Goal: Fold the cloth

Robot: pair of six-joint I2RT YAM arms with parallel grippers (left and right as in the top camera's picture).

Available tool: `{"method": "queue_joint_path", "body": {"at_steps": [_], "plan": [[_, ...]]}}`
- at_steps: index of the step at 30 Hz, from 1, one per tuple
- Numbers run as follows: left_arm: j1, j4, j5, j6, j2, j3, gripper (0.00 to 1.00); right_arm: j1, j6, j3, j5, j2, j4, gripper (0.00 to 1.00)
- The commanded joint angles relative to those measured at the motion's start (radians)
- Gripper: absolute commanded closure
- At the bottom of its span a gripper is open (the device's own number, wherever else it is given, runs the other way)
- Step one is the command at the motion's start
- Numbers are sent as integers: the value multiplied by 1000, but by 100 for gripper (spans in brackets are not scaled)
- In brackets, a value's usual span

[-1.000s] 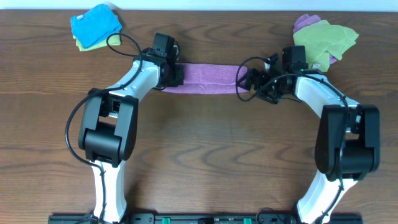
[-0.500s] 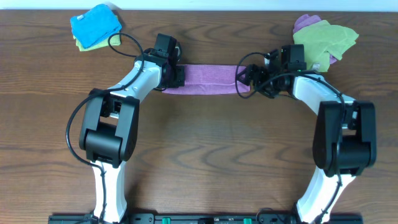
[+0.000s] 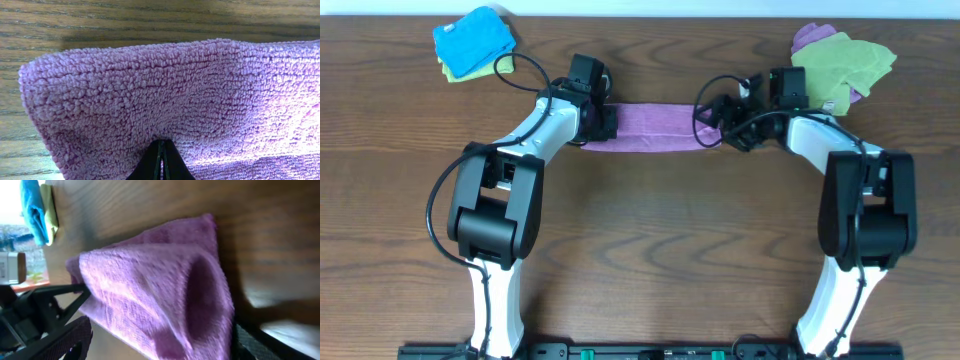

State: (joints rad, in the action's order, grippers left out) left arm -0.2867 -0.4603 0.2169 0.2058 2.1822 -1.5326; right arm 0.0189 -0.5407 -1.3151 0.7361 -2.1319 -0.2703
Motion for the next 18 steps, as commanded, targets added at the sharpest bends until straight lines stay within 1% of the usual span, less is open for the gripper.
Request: {"method": "queue_joint_path", "body": {"at_steps": [1, 4, 8, 11, 15, 18], "plan": [[-8, -12, -14, 0, 17, 17, 94, -45, 28, 67, -137, -94, -77, 12], [-8, -8, -14, 0, 17, 17, 94, -42, 33, 77, -156, -96, -78, 13], [-8, -7, -14, 0, 17, 17, 94, -21, 10, 87, -156, -126, -14, 17], [-8, -7, -14, 0, 17, 17, 94, -18, -6, 87, -116, -171, 22, 20], [-8, -7, -14, 0, 17, 17, 94, -17, -50, 86, -71, -223, 77, 20], [-8, -6, -14, 0, 17, 17, 94, -6, -50, 86, -62, -237, 92, 21]]}}
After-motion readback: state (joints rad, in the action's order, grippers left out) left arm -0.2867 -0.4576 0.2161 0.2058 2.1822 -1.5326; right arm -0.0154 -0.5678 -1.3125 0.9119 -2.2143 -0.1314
